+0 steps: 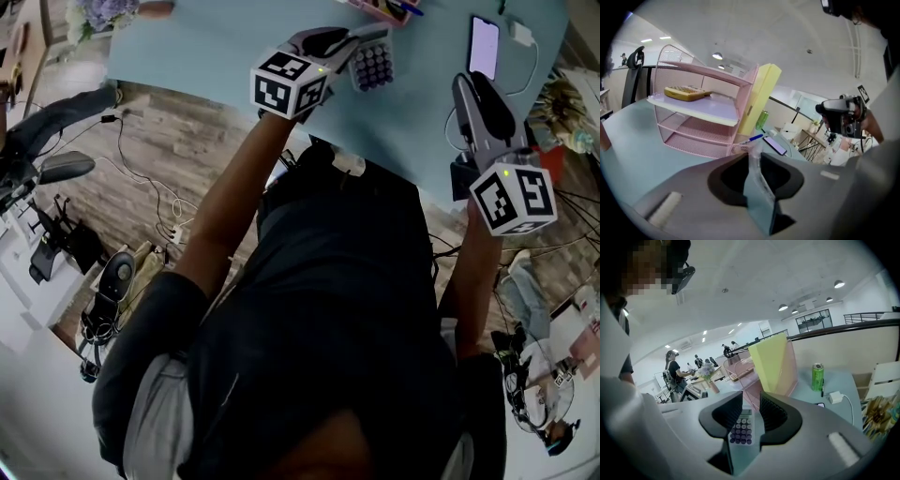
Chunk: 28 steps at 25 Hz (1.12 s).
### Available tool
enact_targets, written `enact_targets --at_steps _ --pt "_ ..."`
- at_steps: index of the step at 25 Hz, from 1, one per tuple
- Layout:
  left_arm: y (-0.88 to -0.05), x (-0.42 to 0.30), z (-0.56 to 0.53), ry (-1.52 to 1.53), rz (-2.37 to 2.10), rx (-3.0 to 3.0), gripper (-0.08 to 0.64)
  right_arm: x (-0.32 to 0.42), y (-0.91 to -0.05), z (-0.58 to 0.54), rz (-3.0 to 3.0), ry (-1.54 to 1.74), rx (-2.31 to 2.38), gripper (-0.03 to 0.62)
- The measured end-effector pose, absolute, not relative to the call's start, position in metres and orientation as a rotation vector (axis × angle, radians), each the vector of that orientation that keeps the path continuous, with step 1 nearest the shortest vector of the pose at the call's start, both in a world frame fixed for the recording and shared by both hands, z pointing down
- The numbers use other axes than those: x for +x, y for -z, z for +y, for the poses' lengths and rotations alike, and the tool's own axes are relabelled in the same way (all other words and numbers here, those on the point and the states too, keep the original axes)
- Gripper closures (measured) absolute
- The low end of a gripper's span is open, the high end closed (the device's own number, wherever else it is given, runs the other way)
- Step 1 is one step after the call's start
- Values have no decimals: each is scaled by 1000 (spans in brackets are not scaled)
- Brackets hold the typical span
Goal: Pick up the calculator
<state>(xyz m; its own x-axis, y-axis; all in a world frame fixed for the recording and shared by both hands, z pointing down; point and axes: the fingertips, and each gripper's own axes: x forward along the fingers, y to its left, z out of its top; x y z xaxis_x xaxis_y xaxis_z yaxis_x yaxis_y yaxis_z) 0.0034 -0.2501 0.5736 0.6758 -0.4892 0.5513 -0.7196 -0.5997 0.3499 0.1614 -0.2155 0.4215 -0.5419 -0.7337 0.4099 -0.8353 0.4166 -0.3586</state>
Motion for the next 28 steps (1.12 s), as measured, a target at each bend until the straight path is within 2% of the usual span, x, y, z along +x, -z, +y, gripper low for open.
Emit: enact_targets --at_steps 28 --pt "-400 -100 -236 -319 -1117 2586 414 103 -332 -197 -2540 -418 1361 497"
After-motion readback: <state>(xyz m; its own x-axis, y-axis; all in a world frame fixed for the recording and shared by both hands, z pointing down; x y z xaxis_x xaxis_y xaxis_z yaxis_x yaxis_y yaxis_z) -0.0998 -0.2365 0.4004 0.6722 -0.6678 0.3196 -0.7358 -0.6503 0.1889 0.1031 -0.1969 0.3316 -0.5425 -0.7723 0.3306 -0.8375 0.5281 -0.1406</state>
